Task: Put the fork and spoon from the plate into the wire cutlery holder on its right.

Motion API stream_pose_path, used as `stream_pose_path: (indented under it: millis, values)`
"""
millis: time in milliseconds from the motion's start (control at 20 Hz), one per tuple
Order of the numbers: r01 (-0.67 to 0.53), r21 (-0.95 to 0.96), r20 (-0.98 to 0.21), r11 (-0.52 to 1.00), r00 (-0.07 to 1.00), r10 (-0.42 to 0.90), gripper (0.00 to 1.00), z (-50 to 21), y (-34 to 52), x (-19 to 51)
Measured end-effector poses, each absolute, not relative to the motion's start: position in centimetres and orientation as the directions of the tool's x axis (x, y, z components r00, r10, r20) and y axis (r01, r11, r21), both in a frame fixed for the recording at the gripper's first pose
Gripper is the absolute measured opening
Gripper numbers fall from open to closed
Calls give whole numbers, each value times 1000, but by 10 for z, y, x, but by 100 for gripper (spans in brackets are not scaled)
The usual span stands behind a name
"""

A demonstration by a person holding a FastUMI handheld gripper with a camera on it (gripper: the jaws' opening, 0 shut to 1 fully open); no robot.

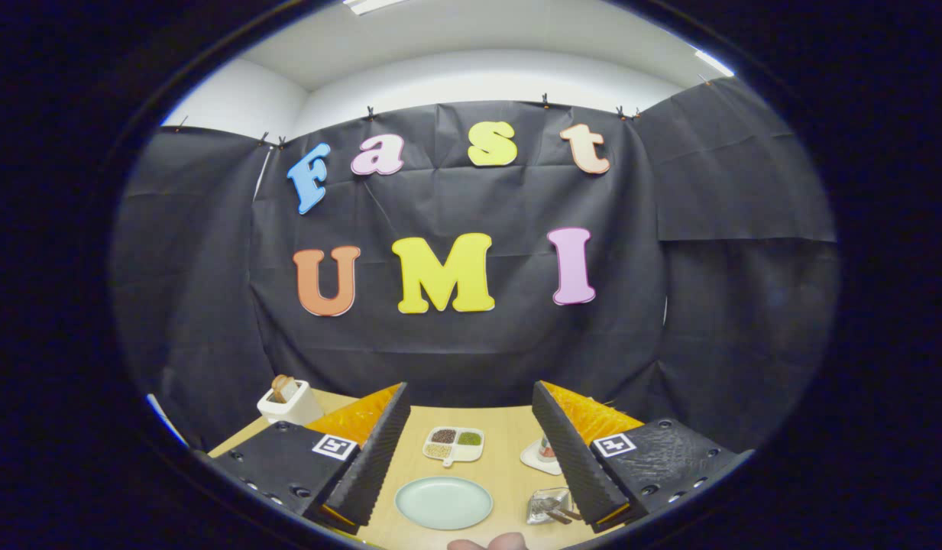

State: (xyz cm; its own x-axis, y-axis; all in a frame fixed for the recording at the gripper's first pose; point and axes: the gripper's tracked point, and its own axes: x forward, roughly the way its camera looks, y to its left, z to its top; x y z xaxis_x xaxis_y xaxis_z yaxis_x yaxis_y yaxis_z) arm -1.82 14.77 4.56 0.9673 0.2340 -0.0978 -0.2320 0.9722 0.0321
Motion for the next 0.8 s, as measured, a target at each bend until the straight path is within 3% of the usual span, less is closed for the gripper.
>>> stream_pose_path:
  millis: [800]
  values:
    - [-235,-2,-70,972,970,235,96,53,143,-25]
